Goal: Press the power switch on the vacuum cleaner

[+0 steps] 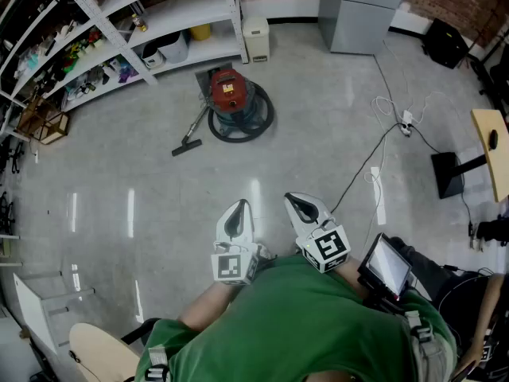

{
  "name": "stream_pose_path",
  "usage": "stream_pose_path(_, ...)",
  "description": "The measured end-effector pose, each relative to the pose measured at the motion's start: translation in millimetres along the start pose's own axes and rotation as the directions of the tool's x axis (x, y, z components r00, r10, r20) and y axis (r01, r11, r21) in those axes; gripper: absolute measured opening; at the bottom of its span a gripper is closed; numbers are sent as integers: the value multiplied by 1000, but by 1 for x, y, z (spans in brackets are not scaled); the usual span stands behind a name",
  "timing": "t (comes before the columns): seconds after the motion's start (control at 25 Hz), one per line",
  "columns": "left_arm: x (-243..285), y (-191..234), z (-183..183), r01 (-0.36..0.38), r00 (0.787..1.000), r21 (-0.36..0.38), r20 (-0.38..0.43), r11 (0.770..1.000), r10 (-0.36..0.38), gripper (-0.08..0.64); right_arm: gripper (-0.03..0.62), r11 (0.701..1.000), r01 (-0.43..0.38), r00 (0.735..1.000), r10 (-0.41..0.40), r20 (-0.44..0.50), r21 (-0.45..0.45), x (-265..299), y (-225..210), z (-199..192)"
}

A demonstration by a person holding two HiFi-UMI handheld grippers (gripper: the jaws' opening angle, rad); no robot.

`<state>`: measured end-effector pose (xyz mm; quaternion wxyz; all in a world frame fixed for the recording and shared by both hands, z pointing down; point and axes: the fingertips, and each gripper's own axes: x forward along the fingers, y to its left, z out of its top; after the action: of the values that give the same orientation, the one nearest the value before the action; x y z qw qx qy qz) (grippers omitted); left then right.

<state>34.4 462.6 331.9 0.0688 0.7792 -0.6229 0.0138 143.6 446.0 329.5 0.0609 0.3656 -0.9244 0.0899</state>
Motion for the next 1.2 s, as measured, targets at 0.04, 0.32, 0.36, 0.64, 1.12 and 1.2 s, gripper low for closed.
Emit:
stream_pose_path(0.04,1,-1,2,3,1000,1,7,1000,-3,7,2,1000,-1,1000,1,-1,-2,0,0,0)
stream_pose_path(0.32,4,-9,6,28,1000,5,5,1000,-28,8,2,1000,4,1000,-4,1,-1,-2,-3,1)
stream_pose_path(0.36,4,-8,5,27,1000,3,3,1000,-27,8,2,1000,6,1000,-6,3,-1,-3,-4,1)
stream_pose_path(0.64,8,-13,3,38,999,32,7,999,-39,8,2,1000,12,1000,-12,5,9,-9,-10,1)
stream_pose_path(1.12,22,-45,4,1,1000,18,-5,1000,-1,7,2,1000,13,1000,-13,20,25,-31,-44,1)
stream_pose_path(1.2,24,-54,5,-8,1000,18,-4,1000,8,6,2,1000,5,1000,-6,22,25,-36,-51,0)
